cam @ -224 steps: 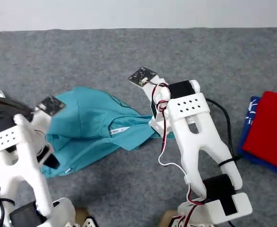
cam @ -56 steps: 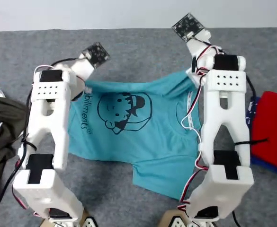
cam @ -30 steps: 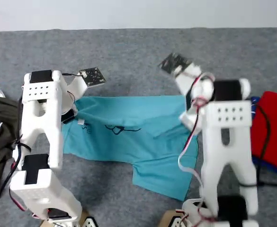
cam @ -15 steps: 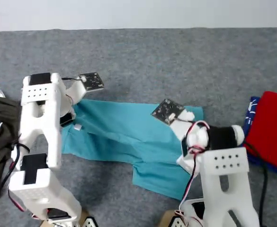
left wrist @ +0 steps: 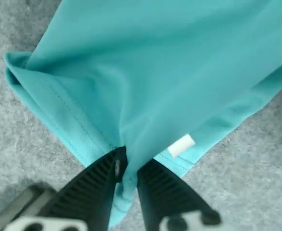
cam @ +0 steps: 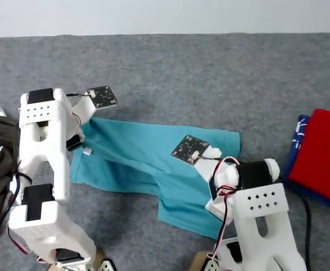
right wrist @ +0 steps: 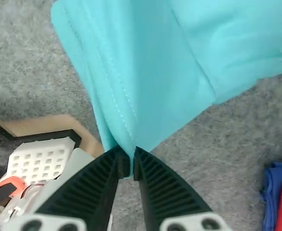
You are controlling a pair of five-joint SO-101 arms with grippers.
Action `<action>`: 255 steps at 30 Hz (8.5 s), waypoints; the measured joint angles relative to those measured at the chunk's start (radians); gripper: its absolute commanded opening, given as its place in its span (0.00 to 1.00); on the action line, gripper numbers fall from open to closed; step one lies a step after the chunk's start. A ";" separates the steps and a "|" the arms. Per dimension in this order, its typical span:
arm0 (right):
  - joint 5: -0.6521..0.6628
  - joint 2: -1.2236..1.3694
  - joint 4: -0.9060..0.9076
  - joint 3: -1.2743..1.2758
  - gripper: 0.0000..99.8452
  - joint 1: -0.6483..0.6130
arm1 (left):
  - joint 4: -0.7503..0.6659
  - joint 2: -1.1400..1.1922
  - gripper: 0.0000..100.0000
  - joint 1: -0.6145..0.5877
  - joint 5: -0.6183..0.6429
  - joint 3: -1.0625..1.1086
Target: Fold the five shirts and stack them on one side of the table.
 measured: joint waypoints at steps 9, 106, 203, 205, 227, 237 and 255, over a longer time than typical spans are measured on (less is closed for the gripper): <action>0.092 0.000 -0.028 0.084 0.01 -0.005 | 0.032 0.000 0.05 0.000 -0.037 0.000; -0.272 1.366 -0.671 -0.864 0.01 0.170 | -0.331 0.319 0.01 -0.193 0.563 -0.302; -0.272 0.901 -0.221 -0.428 0.15 -0.183 | 0.163 -0.259 0.09 -0.222 0.617 0.043; -0.272 0.864 -0.186 -0.433 0.17 -0.164 | 0.163 -0.259 0.09 -0.212 0.589 0.043; -0.272 0.290 -0.002 -0.585 0.01 0.516 | 0.176 -0.259 0.01 0.577 0.649 -0.034; -0.272 0.198 0.000 -0.585 0.01 0.878 | 0.127 -0.124 0.09 0.919 0.651 0.031; -0.146 0.198 0.000 -0.585 0.01 1.165 | 0.011 0.166 0.18 1.224 0.660 0.031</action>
